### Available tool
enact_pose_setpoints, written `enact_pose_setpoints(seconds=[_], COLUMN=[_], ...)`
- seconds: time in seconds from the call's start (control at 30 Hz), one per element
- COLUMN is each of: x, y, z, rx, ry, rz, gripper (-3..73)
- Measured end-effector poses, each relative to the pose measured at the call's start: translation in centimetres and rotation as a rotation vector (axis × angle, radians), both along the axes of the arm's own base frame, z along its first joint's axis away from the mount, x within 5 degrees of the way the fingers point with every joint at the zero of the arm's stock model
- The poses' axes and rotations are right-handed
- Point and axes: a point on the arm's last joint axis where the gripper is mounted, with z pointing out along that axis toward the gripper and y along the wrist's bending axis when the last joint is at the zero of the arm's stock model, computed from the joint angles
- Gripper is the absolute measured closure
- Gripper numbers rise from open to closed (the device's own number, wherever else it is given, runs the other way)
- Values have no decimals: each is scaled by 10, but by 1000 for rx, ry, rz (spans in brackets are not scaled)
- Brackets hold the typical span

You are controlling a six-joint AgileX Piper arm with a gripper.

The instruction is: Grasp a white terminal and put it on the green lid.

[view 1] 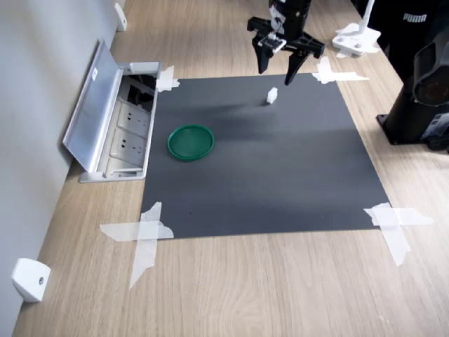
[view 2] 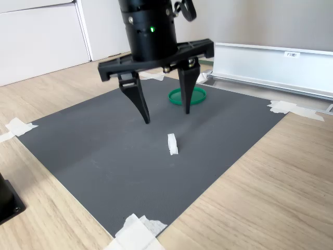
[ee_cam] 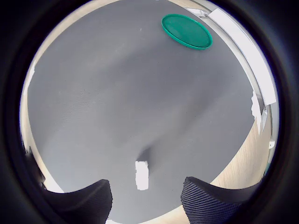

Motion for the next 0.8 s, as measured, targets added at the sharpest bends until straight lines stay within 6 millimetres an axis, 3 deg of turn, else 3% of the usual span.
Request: enact_pose_setpoints(seconds=[0.27, 0.47, 0.8], x=[8, 0, 6], y=[-3, 0, -4], z=[-19, -35, -44], rx=[13, 26, -8], ry=[35, 75, 46], rz=[9, 14, 34], gripper=[64, 64, 64])
